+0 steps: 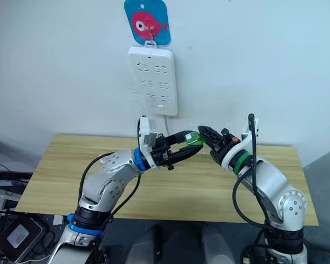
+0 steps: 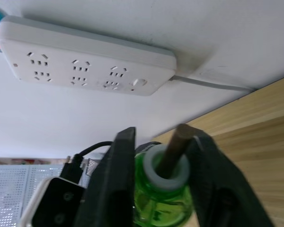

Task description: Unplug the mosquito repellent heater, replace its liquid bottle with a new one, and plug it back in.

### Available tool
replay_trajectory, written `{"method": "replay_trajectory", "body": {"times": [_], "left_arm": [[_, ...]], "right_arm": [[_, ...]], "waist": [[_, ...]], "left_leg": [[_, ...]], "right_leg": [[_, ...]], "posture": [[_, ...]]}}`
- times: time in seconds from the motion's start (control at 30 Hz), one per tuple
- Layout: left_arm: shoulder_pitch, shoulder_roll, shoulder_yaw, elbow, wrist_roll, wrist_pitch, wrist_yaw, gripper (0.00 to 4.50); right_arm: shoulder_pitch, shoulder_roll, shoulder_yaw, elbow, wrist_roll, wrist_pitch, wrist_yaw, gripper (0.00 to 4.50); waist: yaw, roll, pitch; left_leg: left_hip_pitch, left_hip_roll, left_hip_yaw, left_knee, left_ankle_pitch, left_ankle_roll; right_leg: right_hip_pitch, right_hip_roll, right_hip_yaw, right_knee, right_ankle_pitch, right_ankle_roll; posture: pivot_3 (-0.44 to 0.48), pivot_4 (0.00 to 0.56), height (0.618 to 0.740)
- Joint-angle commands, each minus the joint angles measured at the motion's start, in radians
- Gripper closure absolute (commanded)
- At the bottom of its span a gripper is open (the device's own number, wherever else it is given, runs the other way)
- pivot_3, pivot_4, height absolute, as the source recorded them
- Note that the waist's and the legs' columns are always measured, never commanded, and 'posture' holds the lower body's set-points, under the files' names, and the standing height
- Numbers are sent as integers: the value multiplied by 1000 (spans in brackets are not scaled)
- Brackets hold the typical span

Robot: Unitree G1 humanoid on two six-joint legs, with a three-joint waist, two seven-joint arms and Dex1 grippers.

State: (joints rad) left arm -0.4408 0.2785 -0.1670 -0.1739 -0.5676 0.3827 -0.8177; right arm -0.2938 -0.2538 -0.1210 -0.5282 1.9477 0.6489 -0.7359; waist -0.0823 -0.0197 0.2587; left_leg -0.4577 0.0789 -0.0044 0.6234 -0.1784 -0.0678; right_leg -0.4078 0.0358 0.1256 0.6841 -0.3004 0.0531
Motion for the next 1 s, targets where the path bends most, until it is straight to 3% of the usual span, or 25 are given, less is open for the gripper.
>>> {"method": "replay_trajectory", "body": {"times": [0.03,0.13,0.27,0.37,0.5,0.6,0.67,0.73,0.8,1.0], "left_arm": [[1,-8,-12,-30,12,2,-3,2271],[2,-8,-10,-29,15,2,-2,2271],[0,4,-10,-29,12,32,-1,948],[-13,41,-14,-28,29,62,-27,22],[-26,137,-28,-29,83,52,-90,0],[-35,179,-16,-42,78,78,-114,0],[-51,186,-21,-32,91,90,-107,0],[-61,183,-36,-18,113,76,-108,0],[-61,189,-67,-9,156,38,-128,0],[-22,211,-98,-4,209,-33,-184,0]], "right_arm": [[1,10,19,-65,24,-15,-6,3631],[1,18,22,-69,24,-28,-18,3631],[-5,20,17,-65,24,-36,-27,3631],[-9,-61,-6,-21,24,1,8,3631],[-23,-232,5,69,-130,65,131,3631],[-24,-323,67,100,-391,95,267,3631],[-1,-477,293,117,-840,11,516,3631],[17,-569,518,216,-1273,-197,689,3631],[47,-509,548,364,-1441,-364,720,3631],[82,-328,473,680,-1707,-671,752,3631]], "waist": [[0,0,0],[0,0,0],[0,0,0],[0,0,0],[0,0,0],[2,0,0],[4,0,0],[8,0,0],[15,-1,-1],[22,-1,-1]], "left_leg": [[0,0,0,0,0,0],[0,0,0,0,0,0],[0,0,0,0,0,0],[0,0,0,0,0,0],[0,0,0,1,0,0],[1,0,0,1,0,0],[1,0,0,1,0,0],[2,0,1,2,0,0],[2,0,1,2,0,0],[3,0,3,2,0,0]], "right_leg": [[0,0,0,0,0,0],[0,0,0,0,0,0],[0,0,0,0,0,0],[0,0,0,1,0,0],[0,0,0,1,0,0],[0,0,0,3,0,-1],[-1,0,0,4,-1,0],[-1,0,0,3,-3,3],[-1,0,0,3,-3,3],[-2,0,1,7,-1,-2]], "posture": [[-63,255,740],[-64,257,740],[-62,255,740],[-62,255,740],[-59,251,740],[-53,250,740],[-48,247,740],[-43,244,740],[-37,238,740],[-39,230,740]]}}
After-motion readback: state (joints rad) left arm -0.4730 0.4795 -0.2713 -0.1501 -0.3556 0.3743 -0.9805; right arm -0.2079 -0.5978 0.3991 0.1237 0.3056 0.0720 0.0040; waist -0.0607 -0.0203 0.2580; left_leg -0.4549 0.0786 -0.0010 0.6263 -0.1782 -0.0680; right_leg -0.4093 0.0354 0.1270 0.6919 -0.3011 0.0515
